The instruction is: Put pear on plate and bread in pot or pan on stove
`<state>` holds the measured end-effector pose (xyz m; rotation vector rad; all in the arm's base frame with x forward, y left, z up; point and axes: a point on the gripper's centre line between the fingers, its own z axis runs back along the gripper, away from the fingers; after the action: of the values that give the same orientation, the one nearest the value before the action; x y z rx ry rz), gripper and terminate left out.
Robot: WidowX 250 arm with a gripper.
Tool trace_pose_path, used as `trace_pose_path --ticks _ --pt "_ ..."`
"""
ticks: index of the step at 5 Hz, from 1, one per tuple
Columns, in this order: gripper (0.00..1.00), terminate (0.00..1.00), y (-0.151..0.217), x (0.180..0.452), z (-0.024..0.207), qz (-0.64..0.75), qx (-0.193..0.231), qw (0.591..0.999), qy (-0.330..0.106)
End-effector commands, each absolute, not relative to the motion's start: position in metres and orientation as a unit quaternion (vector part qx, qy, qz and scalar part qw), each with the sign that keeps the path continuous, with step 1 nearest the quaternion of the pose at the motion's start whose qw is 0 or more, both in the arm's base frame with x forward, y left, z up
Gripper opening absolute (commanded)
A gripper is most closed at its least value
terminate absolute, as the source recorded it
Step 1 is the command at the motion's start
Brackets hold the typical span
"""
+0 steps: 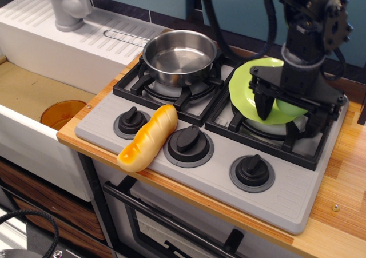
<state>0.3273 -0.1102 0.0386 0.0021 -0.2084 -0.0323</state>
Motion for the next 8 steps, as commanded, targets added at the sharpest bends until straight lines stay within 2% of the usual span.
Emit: trace_pose_path --ticks 1,2,6,8 --pt "1.00 0.00 -0.116 0.334 0.073 -0.016 -0.005 0.993 -0.115" --pt "1.00 0.00 -0.118 0.332 0.080 -0.015 -0.004 0.994 -0.108" --pt "1.00 0.00 -0.111 0.313 0.151 -0.056 0.024 0.998 -0.026" --pt "1.00 0.00 -0.111 0.313 0.151 -0.056 0.024 0.998 -0.026"
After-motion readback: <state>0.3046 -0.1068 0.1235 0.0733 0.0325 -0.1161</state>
